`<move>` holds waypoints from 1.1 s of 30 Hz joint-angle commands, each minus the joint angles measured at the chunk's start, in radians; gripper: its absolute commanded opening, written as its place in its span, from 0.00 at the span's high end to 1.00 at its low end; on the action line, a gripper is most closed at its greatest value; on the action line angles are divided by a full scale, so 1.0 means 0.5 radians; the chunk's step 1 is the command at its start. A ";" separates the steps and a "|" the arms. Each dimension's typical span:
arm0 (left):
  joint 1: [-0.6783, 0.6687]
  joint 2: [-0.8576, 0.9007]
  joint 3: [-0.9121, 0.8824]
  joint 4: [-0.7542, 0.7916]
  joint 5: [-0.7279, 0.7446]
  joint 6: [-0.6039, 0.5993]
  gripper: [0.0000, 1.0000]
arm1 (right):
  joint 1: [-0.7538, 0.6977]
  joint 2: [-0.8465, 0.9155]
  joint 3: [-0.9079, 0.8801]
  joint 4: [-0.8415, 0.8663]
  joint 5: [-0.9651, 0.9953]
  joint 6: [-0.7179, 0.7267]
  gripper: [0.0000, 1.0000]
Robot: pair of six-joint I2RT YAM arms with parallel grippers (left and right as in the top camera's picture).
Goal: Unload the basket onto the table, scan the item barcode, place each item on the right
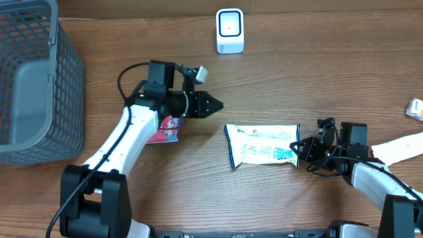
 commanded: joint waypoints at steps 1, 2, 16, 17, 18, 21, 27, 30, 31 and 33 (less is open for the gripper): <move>-0.135 0.014 0.008 0.005 -0.148 -0.124 0.96 | -0.004 -0.015 0.027 0.012 0.039 -0.001 0.96; -0.170 0.019 0.007 0.013 -0.193 -0.165 0.96 | -0.004 -0.015 0.027 0.012 0.039 0.000 0.96; -0.391 0.374 -0.092 0.393 0.037 -0.536 0.96 | -0.004 -0.015 0.027 0.013 0.039 0.007 0.96; -0.407 0.410 -0.092 0.415 0.069 -0.541 0.96 | -0.004 -0.015 0.027 0.012 0.039 0.007 0.96; -0.429 0.447 -0.092 0.436 0.098 -0.552 0.96 | -0.004 -0.015 0.027 0.012 0.039 0.007 0.96; -0.489 0.516 -0.092 0.455 0.104 -0.585 0.96 | -0.004 -0.016 0.027 0.012 0.039 0.007 0.96; -0.536 0.550 -0.093 0.426 0.099 -0.585 0.96 | -0.004 -0.015 0.027 0.011 0.039 0.007 0.96; -0.529 0.551 -0.117 0.411 0.068 -0.584 0.96 | -0.004 -0.016 0.027 0.012 0.039 0.007 0.96; -0.528 0.552 -0.134 0.410 0.046 -0.584 0.96 | -0.004 -0.015 0.027 0.012 0.039 0.007 0.96; -0.528 0.558 -0.184 0.414 0.010 -0.587 0.96 | -0.004 -0.016 0.027 0.012 0.039 0.007 0.96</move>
